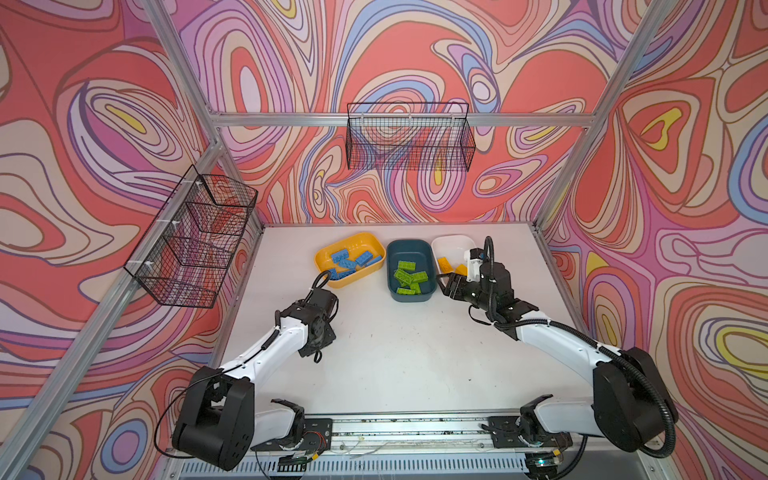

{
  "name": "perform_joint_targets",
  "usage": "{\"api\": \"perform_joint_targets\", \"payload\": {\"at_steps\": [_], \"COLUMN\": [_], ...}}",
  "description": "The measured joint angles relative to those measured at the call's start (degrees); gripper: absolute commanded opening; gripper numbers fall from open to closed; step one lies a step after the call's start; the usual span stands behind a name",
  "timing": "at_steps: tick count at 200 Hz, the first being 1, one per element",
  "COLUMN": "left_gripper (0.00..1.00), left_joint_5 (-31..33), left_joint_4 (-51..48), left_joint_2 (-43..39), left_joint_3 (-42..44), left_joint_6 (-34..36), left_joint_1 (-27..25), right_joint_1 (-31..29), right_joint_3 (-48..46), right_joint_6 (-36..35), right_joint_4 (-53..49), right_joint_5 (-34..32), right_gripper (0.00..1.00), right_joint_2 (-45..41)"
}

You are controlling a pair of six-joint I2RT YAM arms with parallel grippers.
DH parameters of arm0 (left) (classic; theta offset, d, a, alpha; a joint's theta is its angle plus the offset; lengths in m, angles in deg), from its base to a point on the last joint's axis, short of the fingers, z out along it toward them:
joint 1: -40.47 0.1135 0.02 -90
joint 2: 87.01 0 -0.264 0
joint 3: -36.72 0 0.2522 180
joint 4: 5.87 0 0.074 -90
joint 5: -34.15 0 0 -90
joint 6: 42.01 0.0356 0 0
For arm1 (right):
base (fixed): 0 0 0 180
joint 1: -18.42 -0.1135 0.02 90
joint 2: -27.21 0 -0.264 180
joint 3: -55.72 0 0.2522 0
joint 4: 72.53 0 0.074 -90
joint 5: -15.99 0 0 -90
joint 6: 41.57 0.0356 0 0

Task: Sort the legos into containers by color
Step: 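Lower the left gripper onto the last yellow brick and close it, then carry the yellow brick left-handed over the white tub and open the gripper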

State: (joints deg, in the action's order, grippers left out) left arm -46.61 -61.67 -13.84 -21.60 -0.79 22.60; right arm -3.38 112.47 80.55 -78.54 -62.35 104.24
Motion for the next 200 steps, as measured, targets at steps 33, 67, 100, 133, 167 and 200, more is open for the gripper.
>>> {"api": "perform_joint_targets", "payload": {"at_steps": [33, 67, 100, 133, 167, 200], "left_gripper": [0.25, 0.24, 0.23, 0.23, 0.23, 0.24], "left_joint_5": [-1.3, -3.1, -5.7, -9.4, -13.3, -18.0], "left_joint_4": [-0.2, 1.5, 3.5, 5.2, 7.2, 9.7], "left_joint_2": [1.7, 11.4, 24.7, 39.5, 52.4, 61.7], "left_joint_3": [-12.0, -27.0, -42.4, -59.2, -73.3, -83.1], "left_joint_6": [4.7, 8.2, 10.9, 12.9, 13.5, 12.9], "left_joint_1": [-3.9, -9.4, -14.2, -18.9, -22.3, -24.1], "right_joint_1": [0.4, 6.4, 10.3, 12.3, 14.3, 14.5], "right_joint_3": [0.0, -2.3, -6.2, -8.1, -10.0, -12.7], "right_joint_6": [3.1, 7.3, 8.0, 7.6, 7.1, 6.9], "right_joint_4": [-0.5, -0.9, -4.6, -9.7, -14.1, -16.5], "right_joint_5": [0.5, 4.3, 4.7, 4.5, 4.0, 3.5], "right_gripper": [0.70, 0.71, 0.71, 0.71, 0.72, 0.71], "right_joint_2": [-0.5, -4.8, -12.0, -18.1, -20.9, -21.7]}}
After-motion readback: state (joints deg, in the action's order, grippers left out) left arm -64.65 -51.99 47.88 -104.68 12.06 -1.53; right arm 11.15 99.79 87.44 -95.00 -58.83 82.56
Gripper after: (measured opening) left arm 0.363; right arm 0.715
